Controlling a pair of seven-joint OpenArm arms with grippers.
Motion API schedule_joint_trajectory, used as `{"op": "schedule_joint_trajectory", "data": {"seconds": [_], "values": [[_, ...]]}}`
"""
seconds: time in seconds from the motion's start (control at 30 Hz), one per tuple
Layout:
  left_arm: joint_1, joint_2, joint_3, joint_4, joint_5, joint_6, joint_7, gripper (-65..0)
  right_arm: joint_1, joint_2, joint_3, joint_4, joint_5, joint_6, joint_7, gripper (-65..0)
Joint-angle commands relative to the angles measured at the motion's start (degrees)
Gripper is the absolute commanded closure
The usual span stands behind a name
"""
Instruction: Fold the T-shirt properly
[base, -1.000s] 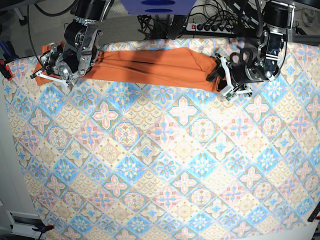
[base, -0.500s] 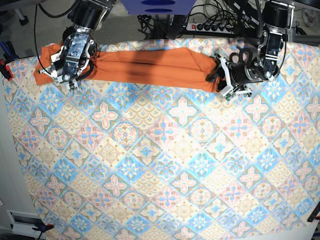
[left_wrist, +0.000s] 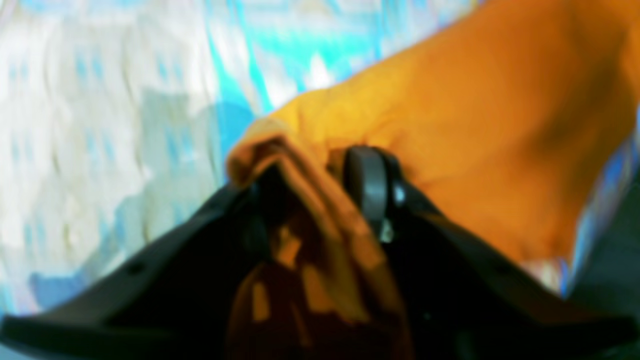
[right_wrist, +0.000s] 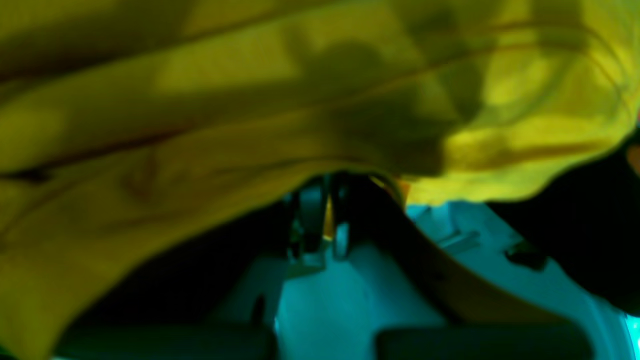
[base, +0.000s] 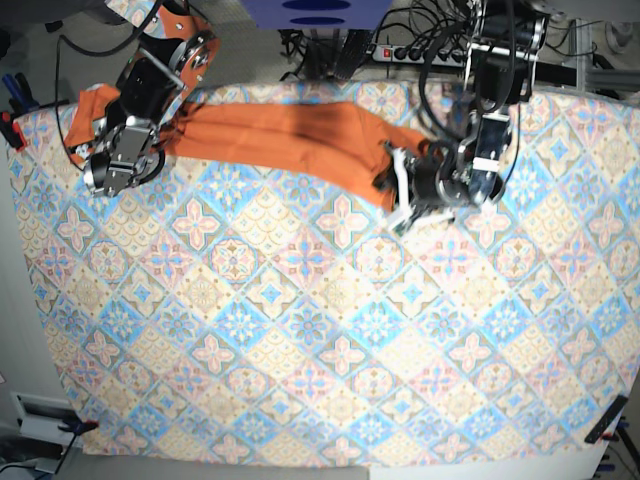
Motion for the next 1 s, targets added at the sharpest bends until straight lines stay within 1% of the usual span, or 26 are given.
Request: {"op": "schedule_joint_trajectory", "data": {"seconds": [0.0,0.07,0.1,0.13,0.17,0.2,0.23,0.27,0.33,0.4,0.47,0.57,0.63,0.77,0.83,0.9,0.97], "values": [[-1.78,1.27,0.79,-5.32,6.46,2.74,6.46,-17.7,3.15,0.14,0.25,-3.94,9.85,-0.7,17.72,-2.4],[-7.14,1.62,0.79,-12.36,6.02,2.74,6.46,-17.1,8.51,1.46,0.07,-10.36,9.58,-0.88,17.37,-2.4],[-8.64,1.53,0.79,-14.38,6.02,2.74,6.46,-17.1,10.54,1.55,-0.02,-13.0,9.06,-2.2,16.84,-2.4],[-10.31,1.27,0.88,-16.31,6.46,2.74,6.46,-17.3,12.82,1.81,0.33,-16.07,7.83,-5.54,16.31,-2.4],[-11.72,0.91,1.32,-17.98,6.64,2.74,6.81,-17.4,14.32,1.64,0.07,-18.18,6.51,-9.93,16.05,-2.4],[-12.51,0.91,0.88,-18.95,6.64,2.74,7.34,-17.0,14.4,1.46,-0.02,-18.54,5.72,-13.36,15.96,-2.3],[-12.86,0.65,0.79,-19.65,6.2,2.74,8.22,-16.9,14.4,1.11,-0.02,-17.74,5.63,-15.03,15.96,-2.3],[-12.77,0.39,0.71,-20.0,5.93,2.74,8.66,-16.9,14.23,0.49,-0.02,-16.95,5.63,-14.77,15.96,-2.3],[-11.98,-0.76,-1.23,-20.0,5.93,2.74,8.39,-16.8,13.79,-0.21,-0.02,-16.07,5.45,-12.74,15.87,-2.3],[-11.01,-0.84,-3.25,-19.65,6.55,2.74,8.31,-16.8,13.09,-0.65,-0.02,-14.49,5.28,-10.37,14.99,-2.3],[-9.87,-1.11,-3.25,-18.68,6.55,2.74,8.66,-16.8,11.15,-0.91,-0.11,-10.45,5.28,-9.23,13.94,-2.3],[-8.73,-2.25,-3.16,-18.07,6.55,2.74,8.22,-16.8,9.31,-1.0,-0.99,-5.7,5.28,-9.14,13.59,-2.3],[-8.11,-2.25,-3.25,-17.89,6.55,2.74,8.22,-16.8,8.25,-1.09,-2.57,-4.12,5.63,-9.14,13.5,-2.3],[-8.64,-2.07,-3.07,-17.89,6.55,2.74,7.78,-16.8,8.34,-0.74,-2.57,-5.52,5.72,-9.14,14.2,-2.3],[-9.78,-1.2,-2.99,-18.16,6.81,2.74,6.99,-16.8,8.51,-0.65,-2.57,-6.58,5.72,-9.14,15.34,-2.3],[-10.75,-0.84,-2.99,-18.16,8.83,2.74,6.9,-16.8,8.6,-0.56,-2.48,-8.16,5.72,-9.32,17.81,-2.4],[-11.19,0.21,-2.99,-18.16,10.68,2.74,6.9,-16.8,8.6,-0.39,-2.48,-10.1,5.72,-9.32,18.95,-2.4]]}}
